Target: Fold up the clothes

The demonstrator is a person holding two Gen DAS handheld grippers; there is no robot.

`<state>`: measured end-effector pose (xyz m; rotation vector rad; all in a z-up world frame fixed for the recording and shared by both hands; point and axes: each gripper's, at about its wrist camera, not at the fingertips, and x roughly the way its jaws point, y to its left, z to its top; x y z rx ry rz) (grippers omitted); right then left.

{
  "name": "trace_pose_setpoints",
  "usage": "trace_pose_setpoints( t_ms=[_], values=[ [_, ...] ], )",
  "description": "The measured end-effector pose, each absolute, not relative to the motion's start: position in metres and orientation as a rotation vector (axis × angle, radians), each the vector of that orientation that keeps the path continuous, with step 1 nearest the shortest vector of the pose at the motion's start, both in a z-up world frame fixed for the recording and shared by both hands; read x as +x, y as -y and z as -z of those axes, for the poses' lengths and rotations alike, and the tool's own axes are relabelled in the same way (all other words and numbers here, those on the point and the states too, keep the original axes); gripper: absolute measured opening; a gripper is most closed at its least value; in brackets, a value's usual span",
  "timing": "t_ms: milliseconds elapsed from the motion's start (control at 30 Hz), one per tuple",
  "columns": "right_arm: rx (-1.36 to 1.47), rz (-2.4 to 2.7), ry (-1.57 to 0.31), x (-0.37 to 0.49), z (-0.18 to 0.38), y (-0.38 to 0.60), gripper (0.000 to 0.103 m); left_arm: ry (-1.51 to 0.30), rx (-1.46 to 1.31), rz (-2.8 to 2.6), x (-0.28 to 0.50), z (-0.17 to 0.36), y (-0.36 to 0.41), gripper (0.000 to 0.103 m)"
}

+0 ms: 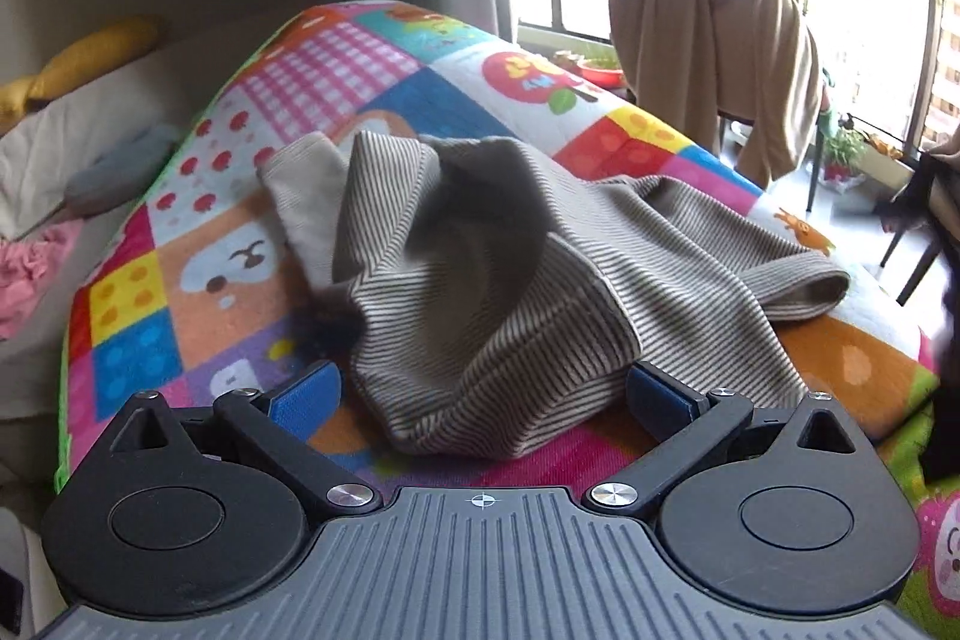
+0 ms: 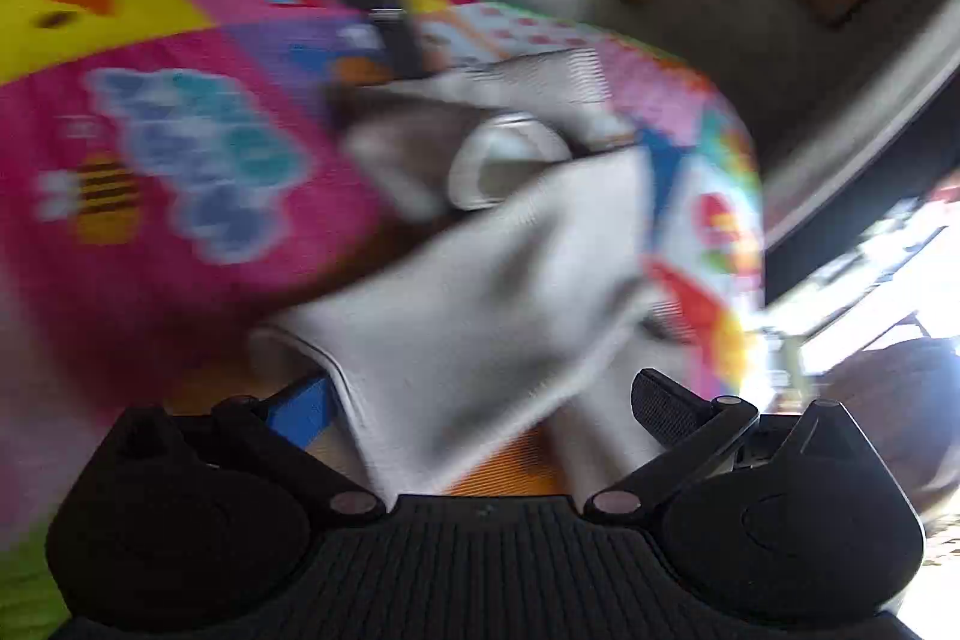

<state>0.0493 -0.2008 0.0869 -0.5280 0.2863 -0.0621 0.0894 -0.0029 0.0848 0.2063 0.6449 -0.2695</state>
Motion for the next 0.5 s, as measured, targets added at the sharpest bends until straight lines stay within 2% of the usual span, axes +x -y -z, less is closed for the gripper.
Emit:
trace_pose_setpoints(
  t_ms=[167,233,367,500],
  values=[
    [-0.463,0.504,-0.043,0.083,-0.129,0.227,0.103,-0.629,0.193,0.295,0.085,-0.091,0.006,0.103],
    [-0.358,0.353,-0.126,0.074,-0.134,0.248,0.103,-0.628,0.195,0.318,0.090,-0.087,0.017,0.103],
    [-0.433,0.180,-0.420,0.083,-0.088,0.254,0.103,-0.616,0.192,0.336,0.109,-0.083,0.040,0.103],
    [-0.503,0.102,-0.572,0.095,-0.045,0.248,0.103,-0.610,0.256,0.239,0.136,-0.074,0.054,0.103]
  ],
)
